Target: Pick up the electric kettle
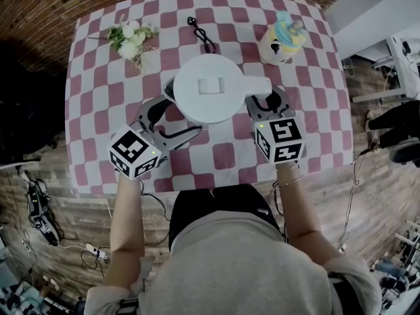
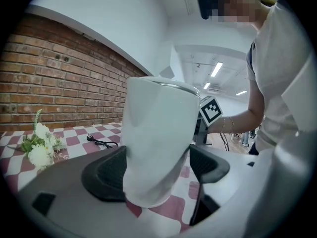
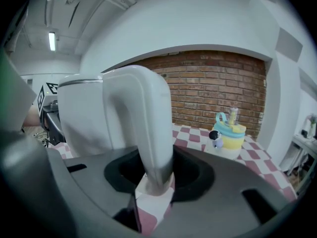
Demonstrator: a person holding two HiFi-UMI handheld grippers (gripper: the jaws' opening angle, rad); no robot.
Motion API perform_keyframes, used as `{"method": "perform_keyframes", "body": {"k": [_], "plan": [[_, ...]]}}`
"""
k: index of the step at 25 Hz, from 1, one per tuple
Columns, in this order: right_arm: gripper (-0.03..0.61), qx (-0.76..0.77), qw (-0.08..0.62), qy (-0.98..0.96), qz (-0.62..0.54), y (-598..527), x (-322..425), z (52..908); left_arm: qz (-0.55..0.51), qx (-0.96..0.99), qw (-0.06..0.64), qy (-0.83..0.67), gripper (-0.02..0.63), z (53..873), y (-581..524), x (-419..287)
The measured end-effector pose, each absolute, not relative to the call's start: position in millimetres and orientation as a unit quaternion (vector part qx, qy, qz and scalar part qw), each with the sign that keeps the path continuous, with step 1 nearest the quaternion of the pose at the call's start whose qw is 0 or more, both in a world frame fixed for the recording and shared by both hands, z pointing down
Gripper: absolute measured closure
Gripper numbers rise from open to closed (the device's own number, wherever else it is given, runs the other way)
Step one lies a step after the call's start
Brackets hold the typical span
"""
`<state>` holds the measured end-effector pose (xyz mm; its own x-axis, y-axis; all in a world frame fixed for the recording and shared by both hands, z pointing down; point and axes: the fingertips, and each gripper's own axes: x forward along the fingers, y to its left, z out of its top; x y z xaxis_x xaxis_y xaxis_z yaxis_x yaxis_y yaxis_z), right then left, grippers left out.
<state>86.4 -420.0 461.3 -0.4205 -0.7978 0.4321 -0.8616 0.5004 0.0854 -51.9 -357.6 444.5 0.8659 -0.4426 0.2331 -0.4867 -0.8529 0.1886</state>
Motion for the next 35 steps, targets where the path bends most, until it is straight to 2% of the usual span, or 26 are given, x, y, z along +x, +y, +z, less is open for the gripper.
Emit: {"method": "perform_keyframes", "body": {"k": [9,17,35], "plan": [[0.439,0.508,0.201,-0.834,0.076,-418.2,87.3,448.7,0.079,0.960,0.118,-0.242,0.215,431.8,-357.9,-53.2],[0.437,0.514,0.154,-0.839,0.089,-416.0,91.2,412.8,0.017,0.959,0.103,-0.264,0.216,385.7,-353.8,-53.4],[0.434,0.504,0.098,-0.857,0.040,-400.0,76.3,329.6,-0.028,0.954,0.050,-0.295,0.216,310.0,-327.8,-66.7]]}}
